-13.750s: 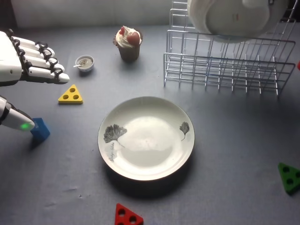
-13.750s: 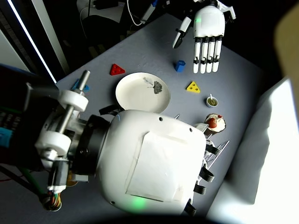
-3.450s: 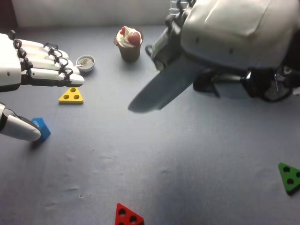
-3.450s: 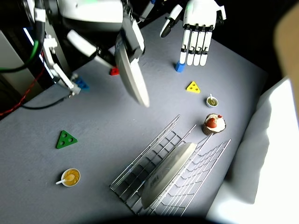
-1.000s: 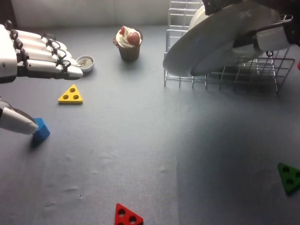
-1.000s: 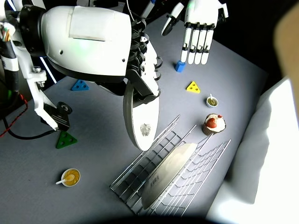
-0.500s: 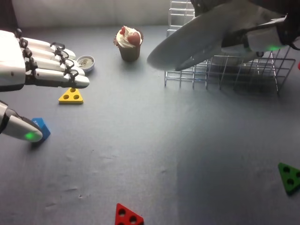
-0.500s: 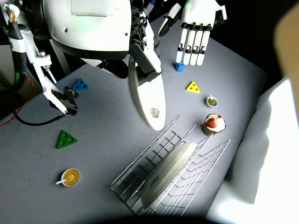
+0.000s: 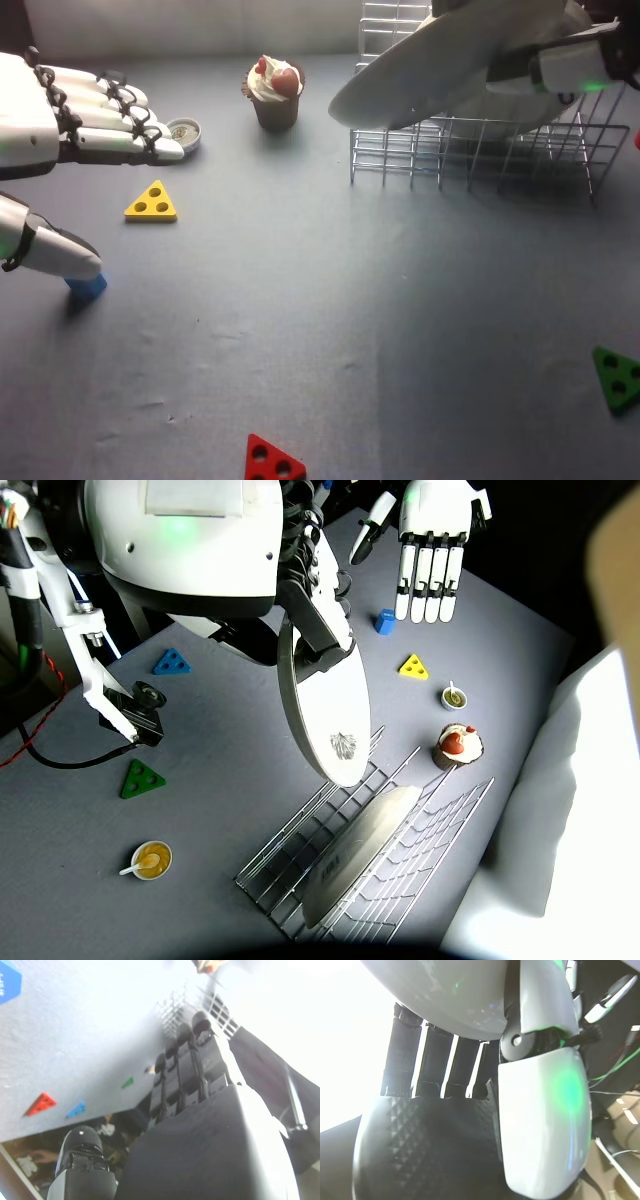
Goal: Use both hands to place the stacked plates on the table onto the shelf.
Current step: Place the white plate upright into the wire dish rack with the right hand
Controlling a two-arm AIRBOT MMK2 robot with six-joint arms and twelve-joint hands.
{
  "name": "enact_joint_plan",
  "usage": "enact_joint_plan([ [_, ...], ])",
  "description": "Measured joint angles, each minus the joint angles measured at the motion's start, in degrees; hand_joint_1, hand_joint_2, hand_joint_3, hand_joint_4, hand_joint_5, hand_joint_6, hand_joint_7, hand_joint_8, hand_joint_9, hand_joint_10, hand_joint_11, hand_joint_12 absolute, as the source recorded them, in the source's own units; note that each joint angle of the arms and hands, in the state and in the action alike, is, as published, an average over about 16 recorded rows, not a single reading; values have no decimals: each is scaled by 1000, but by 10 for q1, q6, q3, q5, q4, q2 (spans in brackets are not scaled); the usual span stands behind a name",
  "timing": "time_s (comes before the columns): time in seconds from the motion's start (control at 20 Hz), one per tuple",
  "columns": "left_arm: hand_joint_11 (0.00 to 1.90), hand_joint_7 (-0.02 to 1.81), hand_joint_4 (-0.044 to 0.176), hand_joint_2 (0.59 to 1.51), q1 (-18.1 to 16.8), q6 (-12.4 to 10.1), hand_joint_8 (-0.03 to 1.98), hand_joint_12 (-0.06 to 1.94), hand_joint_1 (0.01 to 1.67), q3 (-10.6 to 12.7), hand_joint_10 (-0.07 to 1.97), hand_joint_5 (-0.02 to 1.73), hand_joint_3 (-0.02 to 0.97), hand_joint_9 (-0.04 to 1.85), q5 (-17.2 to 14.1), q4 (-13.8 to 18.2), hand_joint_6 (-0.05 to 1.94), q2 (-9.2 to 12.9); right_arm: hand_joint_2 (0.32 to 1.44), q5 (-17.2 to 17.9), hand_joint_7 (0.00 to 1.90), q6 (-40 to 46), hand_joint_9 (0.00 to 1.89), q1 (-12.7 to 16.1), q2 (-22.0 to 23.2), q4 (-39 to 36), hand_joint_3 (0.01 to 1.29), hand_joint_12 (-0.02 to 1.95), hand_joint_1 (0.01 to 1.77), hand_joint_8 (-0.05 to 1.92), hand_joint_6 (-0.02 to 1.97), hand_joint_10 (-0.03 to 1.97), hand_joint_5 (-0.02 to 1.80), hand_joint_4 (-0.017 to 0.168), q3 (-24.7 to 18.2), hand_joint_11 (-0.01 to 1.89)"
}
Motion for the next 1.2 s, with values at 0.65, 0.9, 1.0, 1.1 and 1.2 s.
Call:
enact_joint_plan([
  [0.65,208,224,-2,1117,-1,-3,6,20,21,-17,9,149,2,222,75,63,18,-2,885,-4,1308,-15,1187,0,0,84,12,993,1445,168,774,645,1018,-7,18,1070],
  [0.9,206,222,-2,1124,-1,-16,6,21,22,-17,9,150,2,220,95,67,19,-3,886,-11,1344,-17,1199,0,0,130,12,1271,1461,65,739,582,1032,-7,23,1009],
  [1.0,205,220,-2,1127,-1,-23,6,21,23,-17,9,150,2,219,101,71,18,-3,886,-15,1350,-18,1198,1,0,152,12,1292,1465,68,741,585,1033,-7,25,1009],
  [1.1,204,218,-2,1129,0,-30,6,21,23,-17,9,150,2,219,102,74,18,-3,886,-19,1352,-18,1204,2,0,174,12,1285,1467,73,742,573,1034,-7,27,1011],
  [1.2,202,214,-2,1130,2,-37,6,21,23,-16,9,149,2,216,101,76,18,-3,887,-24,1355,-19,1208,2,0,195,12,1290,1470,76,737,559,1037,-7,29,1013],
])
